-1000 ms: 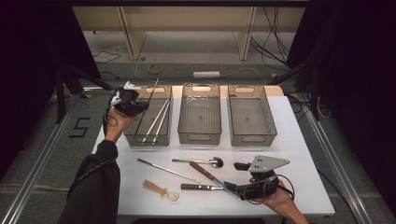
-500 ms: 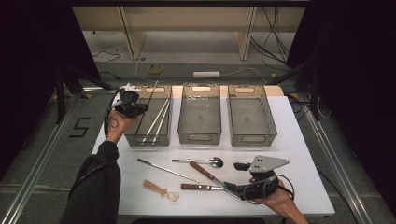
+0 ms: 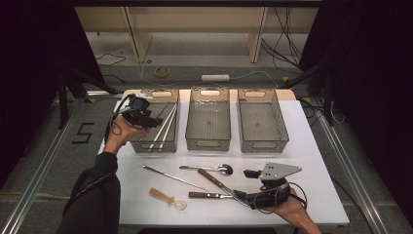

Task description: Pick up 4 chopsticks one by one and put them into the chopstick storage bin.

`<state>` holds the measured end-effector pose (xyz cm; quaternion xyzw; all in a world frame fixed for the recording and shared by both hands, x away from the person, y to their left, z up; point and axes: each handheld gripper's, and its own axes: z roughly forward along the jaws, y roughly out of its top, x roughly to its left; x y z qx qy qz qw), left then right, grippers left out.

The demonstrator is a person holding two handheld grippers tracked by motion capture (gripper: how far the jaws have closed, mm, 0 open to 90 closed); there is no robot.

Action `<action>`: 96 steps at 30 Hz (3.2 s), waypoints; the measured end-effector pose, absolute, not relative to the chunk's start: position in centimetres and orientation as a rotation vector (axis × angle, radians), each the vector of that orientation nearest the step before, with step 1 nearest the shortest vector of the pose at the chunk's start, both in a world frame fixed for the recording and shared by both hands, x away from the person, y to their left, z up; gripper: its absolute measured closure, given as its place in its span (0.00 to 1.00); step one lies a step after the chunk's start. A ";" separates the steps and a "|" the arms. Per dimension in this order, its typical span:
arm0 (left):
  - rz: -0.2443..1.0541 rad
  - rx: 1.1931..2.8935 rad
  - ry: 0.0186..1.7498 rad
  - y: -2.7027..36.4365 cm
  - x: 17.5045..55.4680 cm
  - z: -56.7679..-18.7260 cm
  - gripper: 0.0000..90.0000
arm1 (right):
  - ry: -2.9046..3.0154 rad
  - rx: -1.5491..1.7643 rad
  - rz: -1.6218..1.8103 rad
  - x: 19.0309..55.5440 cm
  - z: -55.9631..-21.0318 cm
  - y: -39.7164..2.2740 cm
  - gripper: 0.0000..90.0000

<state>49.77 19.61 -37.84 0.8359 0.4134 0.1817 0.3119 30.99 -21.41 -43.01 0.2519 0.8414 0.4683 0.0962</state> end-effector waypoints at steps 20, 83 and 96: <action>0.395 2.235 0.974 16.5 43.8 -37.3 0.17 | 2.497 0.747 1.386 30.9 -43.0 -21.3 0.30; 0.131 2.856 0.441 12.1 41.0 -45.4 0.62 | 2.503 0.735 1.380 30.9 -43.0 -21.2 0.30; 0.086 2.903 0.389 11.9 41.5 -46.1 0.73 | 2.507 0.740 1.376 30.9 -43.0 -21.1 0.30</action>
